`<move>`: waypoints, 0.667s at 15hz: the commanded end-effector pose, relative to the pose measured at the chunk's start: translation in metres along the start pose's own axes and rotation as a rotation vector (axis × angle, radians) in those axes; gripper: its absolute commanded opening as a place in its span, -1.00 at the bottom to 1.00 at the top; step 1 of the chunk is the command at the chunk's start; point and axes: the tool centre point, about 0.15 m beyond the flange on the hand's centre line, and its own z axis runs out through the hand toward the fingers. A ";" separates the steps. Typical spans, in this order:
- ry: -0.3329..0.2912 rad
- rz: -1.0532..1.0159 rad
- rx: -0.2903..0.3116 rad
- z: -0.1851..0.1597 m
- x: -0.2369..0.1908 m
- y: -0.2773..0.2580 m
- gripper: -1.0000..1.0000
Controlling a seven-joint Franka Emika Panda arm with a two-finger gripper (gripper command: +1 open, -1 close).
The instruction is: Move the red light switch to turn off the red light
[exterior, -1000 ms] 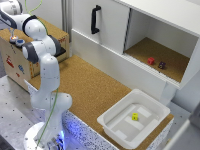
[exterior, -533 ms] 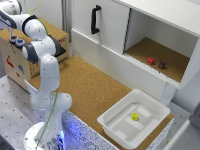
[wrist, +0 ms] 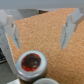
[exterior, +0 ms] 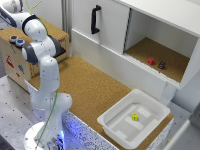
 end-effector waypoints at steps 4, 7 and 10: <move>0.117 0.148 0.090 -0.011 -0.109 0.090 1.00; 0.198 0.264 0.091 -0.011 -0.164 0.110 1.00; 0.239 0.380 0.074 -0.007 -0.213 0.116 1.00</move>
